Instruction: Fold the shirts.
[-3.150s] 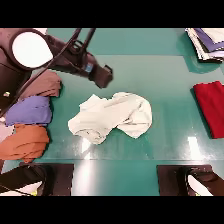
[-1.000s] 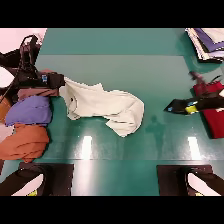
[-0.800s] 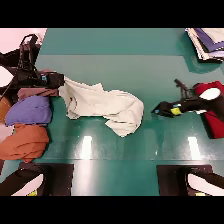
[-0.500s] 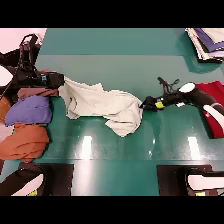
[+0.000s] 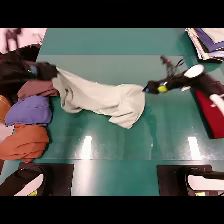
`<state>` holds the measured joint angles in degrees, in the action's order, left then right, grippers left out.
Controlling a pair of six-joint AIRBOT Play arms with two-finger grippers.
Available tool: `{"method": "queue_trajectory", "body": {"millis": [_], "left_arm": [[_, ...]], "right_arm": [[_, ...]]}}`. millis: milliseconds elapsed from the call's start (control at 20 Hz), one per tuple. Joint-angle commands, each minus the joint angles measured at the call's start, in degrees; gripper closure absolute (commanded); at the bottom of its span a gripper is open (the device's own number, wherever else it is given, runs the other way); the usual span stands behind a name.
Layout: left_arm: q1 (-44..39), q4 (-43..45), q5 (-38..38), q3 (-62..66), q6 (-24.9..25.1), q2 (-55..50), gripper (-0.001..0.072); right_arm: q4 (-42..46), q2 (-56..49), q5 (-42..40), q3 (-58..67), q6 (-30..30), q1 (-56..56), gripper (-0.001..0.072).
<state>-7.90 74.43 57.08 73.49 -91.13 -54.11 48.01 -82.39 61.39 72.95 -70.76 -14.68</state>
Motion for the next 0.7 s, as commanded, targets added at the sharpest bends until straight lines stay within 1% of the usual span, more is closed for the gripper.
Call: {"method": "queue_trajectory", "body": {"millis": [0, 200, 250, 350, 500, 650], "left_arm": [[0.0, 0.3, 1.1, 12.2, 0.1, 4.4, 0.0684], [0.0, -0.2, 5.5, 30.3, 0.0, 6.4, 0.0684], [0.0, -0.6, 6.9, 34.7, 0.0, 6.4, 0.0684], [0.0, -1.9, 7.0, 41.0, 0.0, 6.4, 0.0684], [0.0, -4.0, 6.2, 46.2, 0.0, 6.4, 0.0684], [0.0, -3.5, 6.7, 45.2, 0.2, 6.2, 0.0684]], "right_arm": [[5.0, 13.0, 4.1, 7.7, -0.1, 2.6, 0.0696], [8.3, 27.8, 5.7, 16.3, -1.2, 5.3, 0.0696], [9.7, 30.5, 6.8, 18.4, -2.3, 5.9, 0.0696], [12.0, 34.5, 8.6, 21.7, -4.1, 6.7, 0.0697], [17.9, 38.2, 11.1, 25.8, -8.0, 6.9, 0.0697], [21.3, 38.2, 14.7, 28.6, -10.6, 6.9, 0.0697]]}}
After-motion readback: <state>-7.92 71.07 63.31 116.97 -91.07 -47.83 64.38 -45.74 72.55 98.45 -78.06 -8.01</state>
